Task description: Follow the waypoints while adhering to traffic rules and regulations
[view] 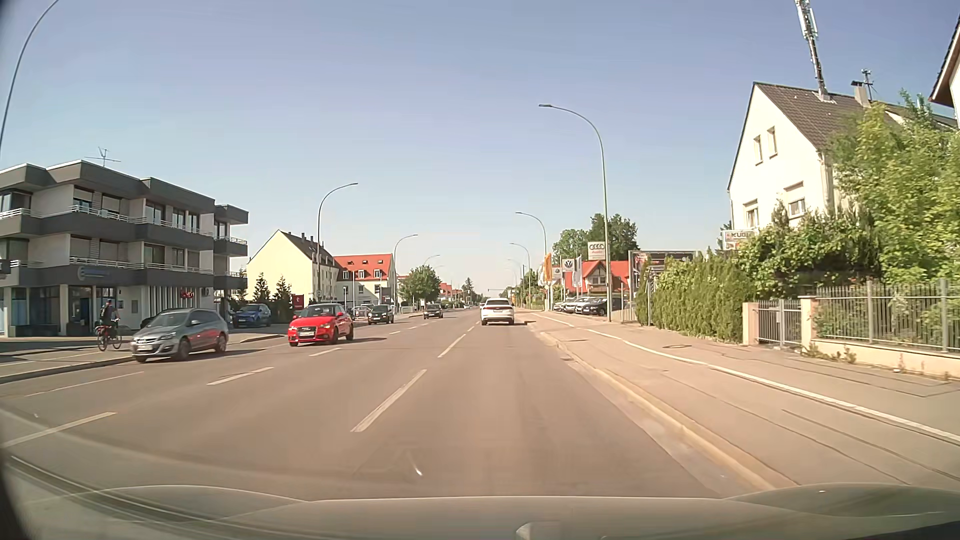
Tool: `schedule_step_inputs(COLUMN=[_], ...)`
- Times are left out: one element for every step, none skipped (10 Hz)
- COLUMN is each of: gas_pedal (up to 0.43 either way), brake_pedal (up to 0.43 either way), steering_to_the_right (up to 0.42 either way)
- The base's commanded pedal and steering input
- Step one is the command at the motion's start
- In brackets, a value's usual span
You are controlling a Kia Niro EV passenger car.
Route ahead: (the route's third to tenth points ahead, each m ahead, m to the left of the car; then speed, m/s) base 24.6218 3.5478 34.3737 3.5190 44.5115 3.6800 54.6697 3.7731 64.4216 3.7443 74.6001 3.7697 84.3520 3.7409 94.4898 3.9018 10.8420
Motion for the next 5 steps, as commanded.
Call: schedule_step_inputs(gas_pedal=[0.0,0.0,0.0,0.0,0.0], brake_pedal=[0.0,0.0,0.0,0.0,0.0], steering_to_the_right=[-0.01,-0.009,-0.008,-0.008,-0.008])
